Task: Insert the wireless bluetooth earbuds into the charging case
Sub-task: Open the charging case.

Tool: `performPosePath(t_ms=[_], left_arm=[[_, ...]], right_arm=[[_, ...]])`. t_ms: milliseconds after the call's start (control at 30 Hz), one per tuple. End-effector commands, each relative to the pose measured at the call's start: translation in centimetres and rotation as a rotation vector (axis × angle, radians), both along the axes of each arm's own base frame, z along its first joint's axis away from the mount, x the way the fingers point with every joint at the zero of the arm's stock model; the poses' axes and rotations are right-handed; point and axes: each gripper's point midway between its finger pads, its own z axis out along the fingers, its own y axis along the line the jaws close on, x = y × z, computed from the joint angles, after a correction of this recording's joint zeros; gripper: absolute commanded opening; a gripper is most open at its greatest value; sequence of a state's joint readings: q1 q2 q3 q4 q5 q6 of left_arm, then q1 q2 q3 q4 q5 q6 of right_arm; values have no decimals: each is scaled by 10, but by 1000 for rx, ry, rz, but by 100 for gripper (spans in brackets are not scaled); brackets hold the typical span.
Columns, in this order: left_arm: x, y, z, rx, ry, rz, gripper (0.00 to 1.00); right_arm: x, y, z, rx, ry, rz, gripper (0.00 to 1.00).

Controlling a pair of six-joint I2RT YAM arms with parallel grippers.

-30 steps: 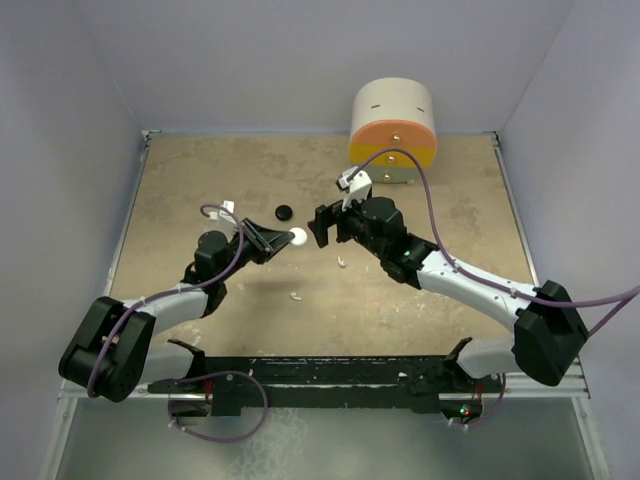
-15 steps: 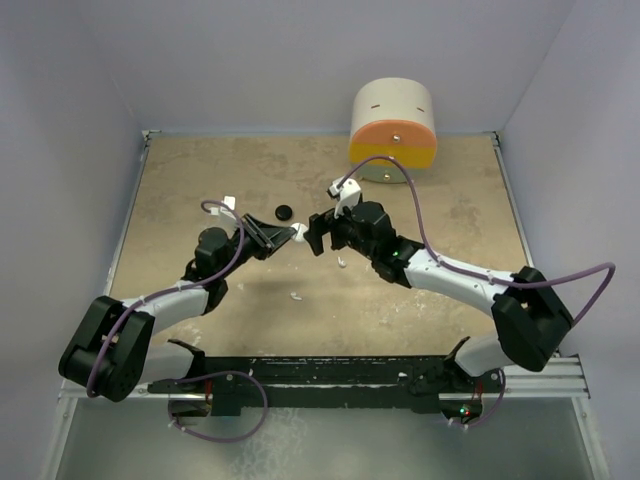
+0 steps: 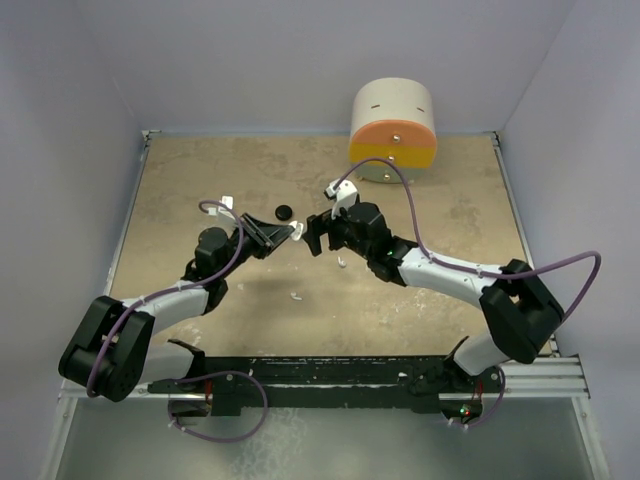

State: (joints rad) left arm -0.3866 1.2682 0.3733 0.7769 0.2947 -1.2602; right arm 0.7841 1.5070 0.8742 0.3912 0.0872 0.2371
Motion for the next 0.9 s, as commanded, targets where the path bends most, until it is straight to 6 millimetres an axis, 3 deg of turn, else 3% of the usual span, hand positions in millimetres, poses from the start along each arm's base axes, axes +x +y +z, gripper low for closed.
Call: performPosePath(t_ms=[0,433,700,867], left_arm=[[-2,-9,34,-62,-91,-42,0],[-2,-6,40,-103,-88,-18,0],[22,16,24,-158,6,139,0],[28,30,16,-274,36,179,0]], right_arm=[[7,7,9,49,-38,-12,100],[16,5,0,39,-38,-59,100],[2,-24,1,31,-17,-137,100],[-17,-22,3,47,-7,-89,93]])
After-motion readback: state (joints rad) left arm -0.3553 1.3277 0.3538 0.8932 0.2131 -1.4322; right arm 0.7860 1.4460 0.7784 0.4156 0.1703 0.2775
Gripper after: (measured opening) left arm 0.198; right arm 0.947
